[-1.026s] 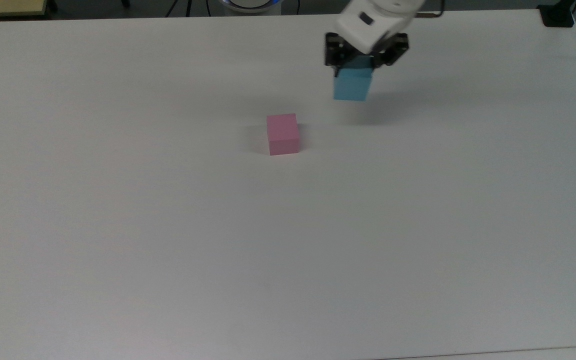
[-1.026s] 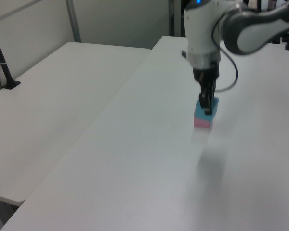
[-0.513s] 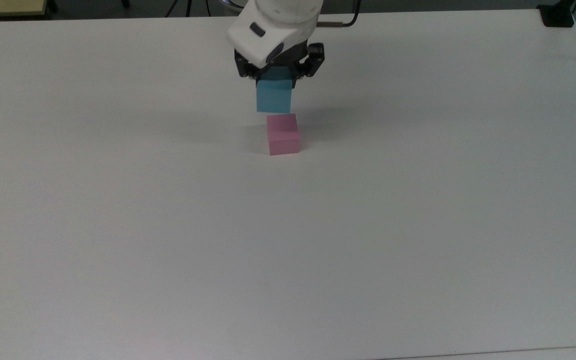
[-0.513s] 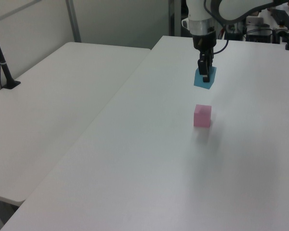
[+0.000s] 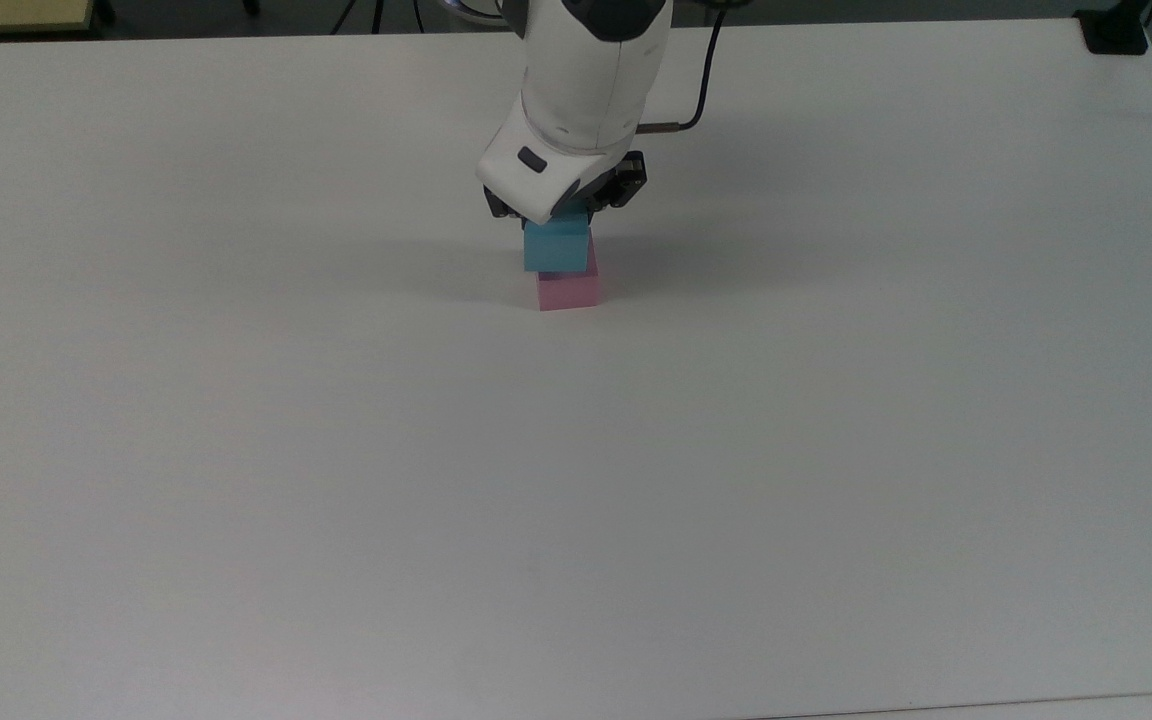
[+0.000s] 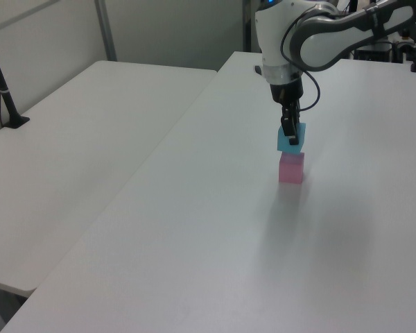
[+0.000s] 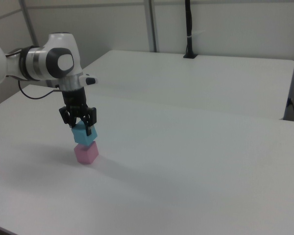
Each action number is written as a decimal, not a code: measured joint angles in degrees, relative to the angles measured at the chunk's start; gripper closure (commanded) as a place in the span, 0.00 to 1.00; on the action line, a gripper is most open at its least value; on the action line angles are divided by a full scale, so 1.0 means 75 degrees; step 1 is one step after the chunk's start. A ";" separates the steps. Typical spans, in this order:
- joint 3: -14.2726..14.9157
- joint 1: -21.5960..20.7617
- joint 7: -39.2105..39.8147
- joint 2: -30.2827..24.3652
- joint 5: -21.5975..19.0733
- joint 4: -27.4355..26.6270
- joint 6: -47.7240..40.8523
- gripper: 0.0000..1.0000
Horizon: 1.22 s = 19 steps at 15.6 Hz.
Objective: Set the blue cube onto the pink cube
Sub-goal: 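Lower the blue cube onto the top of the pink cube, then open the gripper to release the blue cube on the stack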
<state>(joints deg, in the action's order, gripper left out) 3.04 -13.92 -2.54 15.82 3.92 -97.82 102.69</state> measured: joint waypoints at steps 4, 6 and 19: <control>0.0000 -0.0001 0.0201 0.0170 0.0000 -0.0126 0.0173 0.89; -0.0001 -0.0008 0.0286 0.0185 0.0000 -0.0205 0.0178 0.89; 0.0010 -0.0021 -0.0862 -0.0013 -0.0014 -0.0056 0.0210 0.00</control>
<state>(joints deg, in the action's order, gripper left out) 3.11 -14.08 -9.01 15.72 3.82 -98.24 104.26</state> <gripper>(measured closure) 0.000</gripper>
